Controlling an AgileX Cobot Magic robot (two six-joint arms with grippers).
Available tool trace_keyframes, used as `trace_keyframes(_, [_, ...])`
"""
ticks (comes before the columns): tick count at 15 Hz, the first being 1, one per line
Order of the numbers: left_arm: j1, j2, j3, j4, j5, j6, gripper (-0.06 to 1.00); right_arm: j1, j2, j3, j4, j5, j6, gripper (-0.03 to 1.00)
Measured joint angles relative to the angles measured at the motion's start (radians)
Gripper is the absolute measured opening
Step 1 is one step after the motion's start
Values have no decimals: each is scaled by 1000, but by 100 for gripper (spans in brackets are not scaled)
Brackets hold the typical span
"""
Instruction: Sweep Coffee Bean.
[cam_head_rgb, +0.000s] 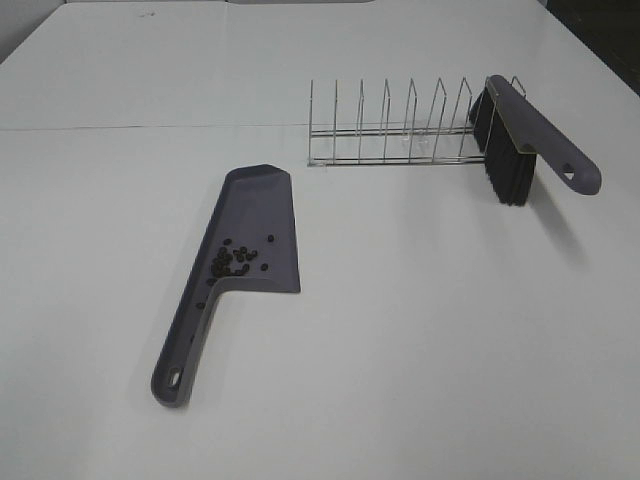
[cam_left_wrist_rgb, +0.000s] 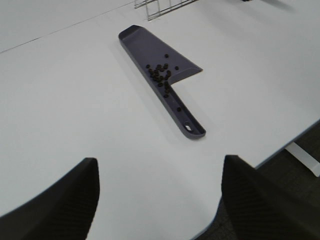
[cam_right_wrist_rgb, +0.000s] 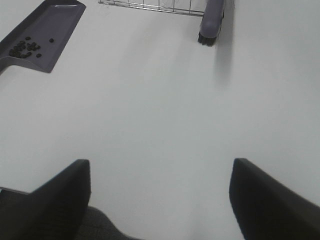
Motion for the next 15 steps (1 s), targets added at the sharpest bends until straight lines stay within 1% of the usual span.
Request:
trace_keyframes(3, [222, 0, 0, 0, 0, 0, 63, 0, 0, 0, 0, 0, 0, 64])
trace_keyframes(5, [329, -9, 0, 0, 0, 0, 63, 0, -2, 0, 0, 0, 0, 64])
trace_keyframes(6, [353, -26, 0, 0, -1, 0, 63, 0, -12, 0, 0, 0, 0, 64])
trace_keyframes(7, [358, -49, 0, 0, -2, 0, 63, 0, -31, 0, 0, -2, 0, 64])
trace_keyframes(12, [365, -63, 0, 1, -2, 0, 63, -1, -145, 0, 1, -4, 0, 64])
trace_keyframes(15, [368, -65, 0, 1, -2, 0, 63, -1, -166, 0, 1, -4, 0, 64])
